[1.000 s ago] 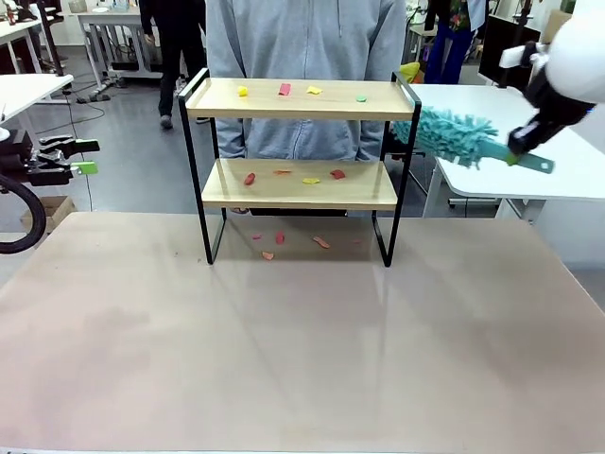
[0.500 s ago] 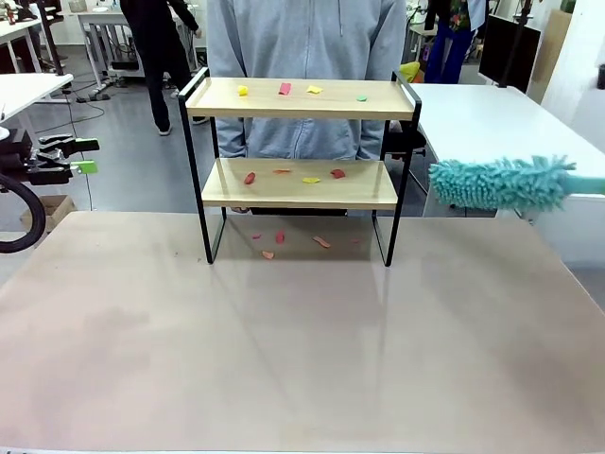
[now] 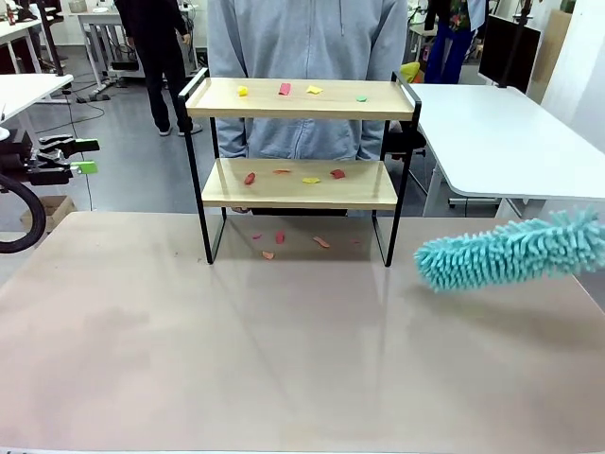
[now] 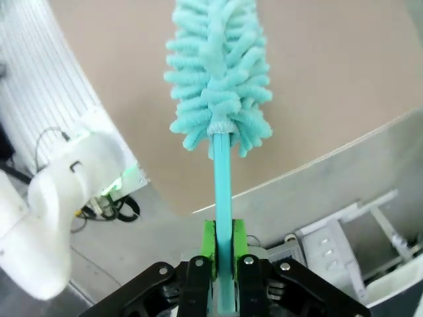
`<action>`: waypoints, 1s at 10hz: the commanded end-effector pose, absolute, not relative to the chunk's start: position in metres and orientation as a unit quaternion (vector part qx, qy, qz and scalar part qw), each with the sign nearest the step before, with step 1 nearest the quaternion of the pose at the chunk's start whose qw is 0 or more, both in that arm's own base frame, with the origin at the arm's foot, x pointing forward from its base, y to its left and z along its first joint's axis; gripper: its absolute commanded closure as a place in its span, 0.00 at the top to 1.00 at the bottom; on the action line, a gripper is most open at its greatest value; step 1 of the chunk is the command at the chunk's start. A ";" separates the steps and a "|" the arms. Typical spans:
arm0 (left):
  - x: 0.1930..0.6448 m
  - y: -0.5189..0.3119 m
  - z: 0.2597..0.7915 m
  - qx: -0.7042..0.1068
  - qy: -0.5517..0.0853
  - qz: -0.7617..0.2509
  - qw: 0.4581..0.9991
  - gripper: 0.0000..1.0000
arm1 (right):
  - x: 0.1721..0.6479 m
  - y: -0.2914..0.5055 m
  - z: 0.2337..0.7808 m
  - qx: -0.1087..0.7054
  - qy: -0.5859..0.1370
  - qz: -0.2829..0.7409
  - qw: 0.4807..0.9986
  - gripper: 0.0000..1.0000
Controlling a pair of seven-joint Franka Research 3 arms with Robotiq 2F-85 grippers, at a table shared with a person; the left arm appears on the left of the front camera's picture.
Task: Clean the shelf.
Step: Clean the specific section of the Shelf indicated by the human with the Duster.
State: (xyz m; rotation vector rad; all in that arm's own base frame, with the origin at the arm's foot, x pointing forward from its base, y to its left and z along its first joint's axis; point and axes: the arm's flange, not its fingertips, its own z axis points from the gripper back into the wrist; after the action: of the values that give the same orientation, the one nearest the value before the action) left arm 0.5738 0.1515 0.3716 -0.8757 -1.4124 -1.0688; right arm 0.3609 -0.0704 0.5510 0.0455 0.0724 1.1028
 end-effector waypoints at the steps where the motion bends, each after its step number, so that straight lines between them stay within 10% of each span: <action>1: 0.572 0.152 0.373 -0.368 -0.596 -0.454 0.551 1.00 | 0.352 -0.048 0.543 0.036 0.049 0.600 0.798 0.13; 10: 0.572 0.152 0.373 -0.368 -0.596 -0.454 0.551 1.00 | 0.354 -0.009 0.536 0.026 0.066 0.631 0.772 0.13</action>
State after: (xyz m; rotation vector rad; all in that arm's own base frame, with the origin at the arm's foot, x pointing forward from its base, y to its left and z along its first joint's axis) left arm 0.5738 0.1516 0.3714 -0.8759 -1.4122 -1.0685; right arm 0.3545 -0.0071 0.5359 0.0493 0.1435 1.3609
